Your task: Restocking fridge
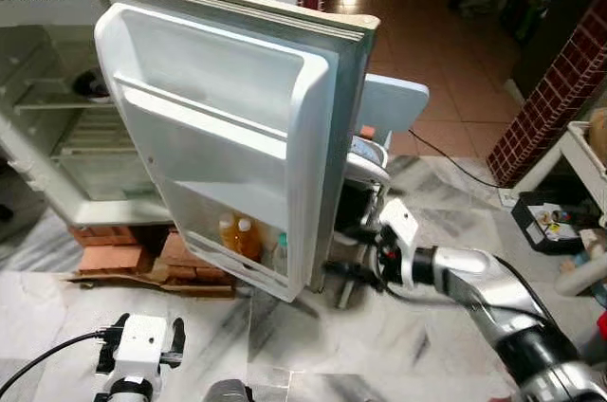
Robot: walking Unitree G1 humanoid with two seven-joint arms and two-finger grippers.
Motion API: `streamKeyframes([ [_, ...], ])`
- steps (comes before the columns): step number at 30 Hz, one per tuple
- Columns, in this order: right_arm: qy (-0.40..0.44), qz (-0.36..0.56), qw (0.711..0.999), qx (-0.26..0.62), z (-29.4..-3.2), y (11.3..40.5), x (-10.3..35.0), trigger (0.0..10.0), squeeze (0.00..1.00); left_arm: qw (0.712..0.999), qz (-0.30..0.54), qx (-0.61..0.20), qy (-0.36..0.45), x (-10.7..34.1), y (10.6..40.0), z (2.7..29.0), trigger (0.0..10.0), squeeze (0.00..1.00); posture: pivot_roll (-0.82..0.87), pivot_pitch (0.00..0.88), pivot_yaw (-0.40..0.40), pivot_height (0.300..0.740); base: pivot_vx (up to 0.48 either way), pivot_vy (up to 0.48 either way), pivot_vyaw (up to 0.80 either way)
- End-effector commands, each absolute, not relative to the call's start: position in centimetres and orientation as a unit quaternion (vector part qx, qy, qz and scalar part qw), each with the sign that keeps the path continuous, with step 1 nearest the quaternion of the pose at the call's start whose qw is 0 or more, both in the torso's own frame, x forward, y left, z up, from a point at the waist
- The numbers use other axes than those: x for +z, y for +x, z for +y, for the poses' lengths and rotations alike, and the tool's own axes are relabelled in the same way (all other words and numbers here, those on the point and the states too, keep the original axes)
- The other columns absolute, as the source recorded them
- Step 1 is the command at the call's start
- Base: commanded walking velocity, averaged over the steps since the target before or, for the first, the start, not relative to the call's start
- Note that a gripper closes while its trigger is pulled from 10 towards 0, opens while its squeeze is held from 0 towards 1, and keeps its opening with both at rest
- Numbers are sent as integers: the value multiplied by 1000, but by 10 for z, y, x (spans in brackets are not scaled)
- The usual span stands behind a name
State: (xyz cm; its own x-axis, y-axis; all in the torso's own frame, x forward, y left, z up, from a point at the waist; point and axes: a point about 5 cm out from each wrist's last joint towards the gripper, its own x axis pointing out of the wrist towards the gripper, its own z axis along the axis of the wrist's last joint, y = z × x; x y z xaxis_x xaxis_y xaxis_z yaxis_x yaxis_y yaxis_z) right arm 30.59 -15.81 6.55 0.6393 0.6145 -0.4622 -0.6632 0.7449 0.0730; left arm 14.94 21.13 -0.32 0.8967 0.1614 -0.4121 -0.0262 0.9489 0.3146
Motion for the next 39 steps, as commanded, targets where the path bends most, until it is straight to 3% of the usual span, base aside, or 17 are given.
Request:
streamKeyframes([
  [1,-74,226,934,268,-173,318,68,10000,0,959,227,57,158,-6,147,215,10000,0,101,55,-10,740,0,0,0],
  [12,-87,135,979,122,-180,352,94,10000,0,962,211,62,162,5,160,214,10000,0,107,56,-13,740,0,0,0],
  [15,-55,66,992,95,-175,366,116,10000,0,964,207,57,156,6,162,209,10000,0,104,56,-11,740,0,0,0],
  [23,25,-7,992,127,-159,378,142,10000,0,970,204,26,131,6,161,198,10000,0,111,58,-11,740,0,0,0],
  [27,84,-33,982,163,-148,380,149,10000,0,972,208,42,99,0,146,202,10000,0,126,57,-16,740,0,0,0],
  [33,211,-61,938,267,-122,378,162,10000,0,970,220,55,89,-3,135,205,10000,0,140,60,-22,740,0,0,0],
  [34,263,-74,895,352,-106,368,171,10000,0,970,220,57,87,-4,134,205,10000,0,146,60,-24,740,0,0,0],
  [36,293,-81,857,415,-96,357,179,10000,0,970,221,59,86,-5,133,205,10000,0,148,60,-26,740,0,0,0],
  [38,319,-91,775,538,-84,327,194,10000,0,970,223,61,80,-10,131,207,10000,0,148,60,-26,740,0,0,0],
  [39,319,-91,775,538,-84,327,194,10000,0,970,223,61,80,-10,131,207,10000,0,148,60,-26,740,0,0,0],
])
